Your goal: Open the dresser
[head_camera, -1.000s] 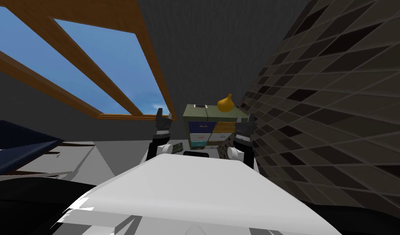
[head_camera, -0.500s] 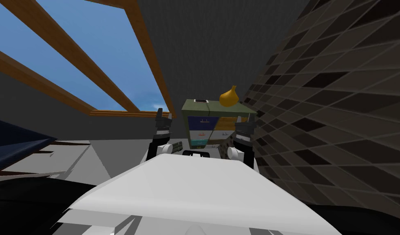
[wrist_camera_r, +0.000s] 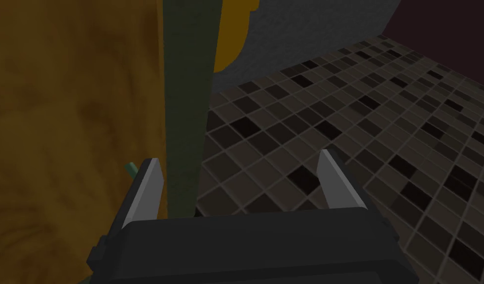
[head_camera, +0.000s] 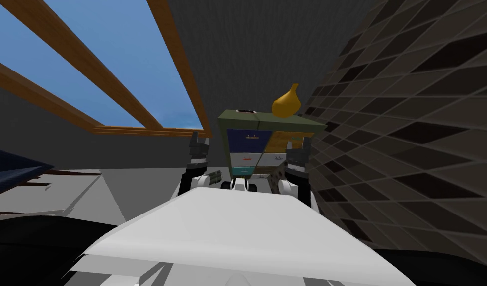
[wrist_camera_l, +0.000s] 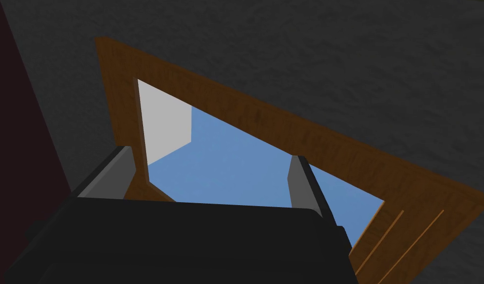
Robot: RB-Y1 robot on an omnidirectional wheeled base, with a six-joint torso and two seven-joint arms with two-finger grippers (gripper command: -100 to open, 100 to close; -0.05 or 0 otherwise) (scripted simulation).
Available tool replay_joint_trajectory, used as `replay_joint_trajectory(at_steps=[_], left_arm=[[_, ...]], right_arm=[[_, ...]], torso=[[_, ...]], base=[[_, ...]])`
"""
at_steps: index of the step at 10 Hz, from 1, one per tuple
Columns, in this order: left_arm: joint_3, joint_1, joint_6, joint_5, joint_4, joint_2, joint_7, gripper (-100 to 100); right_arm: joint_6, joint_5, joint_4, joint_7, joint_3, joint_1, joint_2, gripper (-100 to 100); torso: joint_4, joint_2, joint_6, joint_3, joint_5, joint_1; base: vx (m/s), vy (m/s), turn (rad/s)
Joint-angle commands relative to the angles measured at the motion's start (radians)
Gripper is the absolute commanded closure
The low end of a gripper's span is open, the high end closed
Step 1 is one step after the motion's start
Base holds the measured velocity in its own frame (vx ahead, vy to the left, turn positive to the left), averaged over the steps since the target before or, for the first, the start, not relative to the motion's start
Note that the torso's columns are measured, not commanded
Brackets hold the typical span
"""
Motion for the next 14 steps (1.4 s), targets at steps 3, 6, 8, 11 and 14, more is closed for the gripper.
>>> replay_joint_trajectory(at_steps=[3,6,8,11,14], left_arm=[[0.0,0.0,0.0,0.0,0.0,0.0,0.0,0],[0.0,0.0,0.0,0.0,0.0,0.0,0.0,0],[0.0,0.0,0.0,0.0,0.0,0.0,0.0,0],[0.0,0.0,0.0,0.0,0.0,0.0,0.0,0],[0.0,0.0,0.0,0.0,0.0,0.0,0.0,0]], right_arm=[[0.004,0.067,0.002,0.065,-0.025,0.004,-0.114,-100],[0.009,0.155,0.001,0.148,-0.057,0.011,-0.176,-100],[0.013,0.216,-0.001,0.205,-0.084,0.017,-0.208,-100],[0.017,0.296,-0.004,0.278,-0.113,0.023,-0.234,-100],[0.021,0.376,-0.007,0.352,-0.143,0.029,-0.253,-100]], torso=[[0.004,0.004,0.0,-0.005,0.0,-0.001],[0.004,0.004,0.0,-0.005,0.0,0.0],[0.004,0.004,0.0,-0.005,0.0,0.0],[0.004,0.003,0.0,-0.006,-0.001,-0.003],[0.004,0.004,0.0,-0.005,0.0,-0.001]], base=[[-0.001,0.037,-0.027],[-0.005,0.075,-0.051],[-0.009,0.098,-0.07],[0.004,0.067,-0.048],[0.0,0.067,-0.048]])
